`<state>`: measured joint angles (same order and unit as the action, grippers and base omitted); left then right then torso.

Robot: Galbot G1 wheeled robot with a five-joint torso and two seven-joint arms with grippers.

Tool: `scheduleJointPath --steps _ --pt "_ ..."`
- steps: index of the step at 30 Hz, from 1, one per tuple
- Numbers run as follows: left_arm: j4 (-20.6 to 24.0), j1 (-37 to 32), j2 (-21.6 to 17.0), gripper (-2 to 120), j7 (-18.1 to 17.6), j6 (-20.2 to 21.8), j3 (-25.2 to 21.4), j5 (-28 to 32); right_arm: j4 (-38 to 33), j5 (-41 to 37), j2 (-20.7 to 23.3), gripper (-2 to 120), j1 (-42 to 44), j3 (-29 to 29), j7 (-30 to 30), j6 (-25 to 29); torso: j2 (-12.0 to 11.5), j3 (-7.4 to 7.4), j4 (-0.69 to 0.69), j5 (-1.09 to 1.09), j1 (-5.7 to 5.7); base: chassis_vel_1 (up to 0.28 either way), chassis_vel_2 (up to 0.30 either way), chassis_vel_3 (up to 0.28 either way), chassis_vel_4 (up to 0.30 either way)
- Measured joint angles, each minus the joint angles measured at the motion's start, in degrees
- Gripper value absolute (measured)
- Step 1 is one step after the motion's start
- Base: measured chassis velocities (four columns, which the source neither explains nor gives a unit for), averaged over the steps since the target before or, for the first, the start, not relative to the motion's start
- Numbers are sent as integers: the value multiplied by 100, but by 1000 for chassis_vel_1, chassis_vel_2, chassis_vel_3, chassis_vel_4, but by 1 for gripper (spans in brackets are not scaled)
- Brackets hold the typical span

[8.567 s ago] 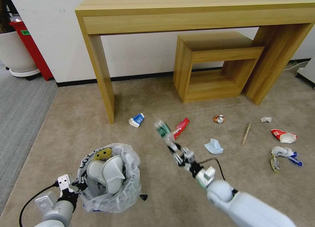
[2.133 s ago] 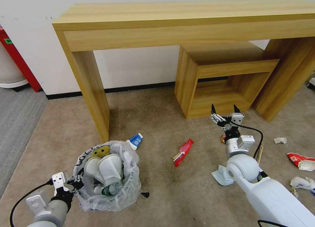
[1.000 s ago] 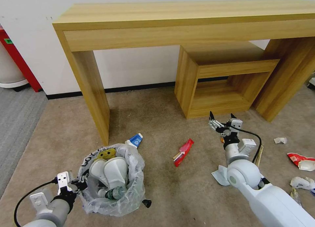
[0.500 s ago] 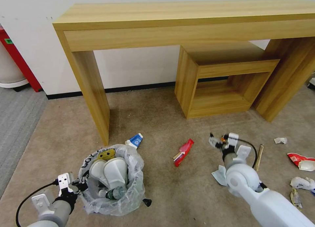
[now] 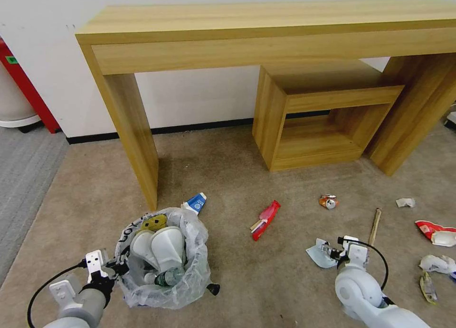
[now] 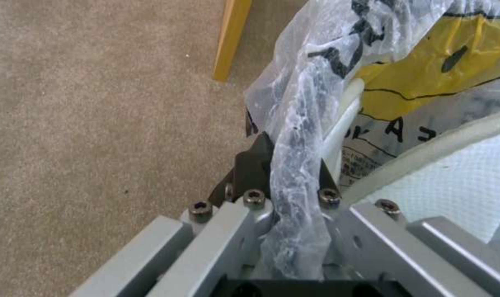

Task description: Pick up the trash bin and place the garbage on the floor into it.

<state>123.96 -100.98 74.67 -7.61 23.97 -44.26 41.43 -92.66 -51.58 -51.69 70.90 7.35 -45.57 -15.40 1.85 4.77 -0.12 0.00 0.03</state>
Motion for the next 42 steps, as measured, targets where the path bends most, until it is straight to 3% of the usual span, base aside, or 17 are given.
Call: scheduleJointPath --steps 9,19,29,42 --pt "-3 -18 2 1 28 -43 -21 6 1201 506 -317 100 -611 -536 388 303 0 1 -1 0 0 0 0 0 0" --pt "-8 -3 -5 1 29 -66 -17 25 1995 890 -656 98 -981 -868 551 519 0 1 -1 -1 0 0 0 0 0" --pt "16 -6 -23 1 28 -110 -13 42 2407 1210 -864 64 -1051 -968 624 708 0 1 -1 -1 0 0 0 0 0" --pt "35 -11 2 1 28 -151 8 33 2079 1366 -754 16 -852 -882 747 882 0 0 -1 -1 0 0 0 0 0"
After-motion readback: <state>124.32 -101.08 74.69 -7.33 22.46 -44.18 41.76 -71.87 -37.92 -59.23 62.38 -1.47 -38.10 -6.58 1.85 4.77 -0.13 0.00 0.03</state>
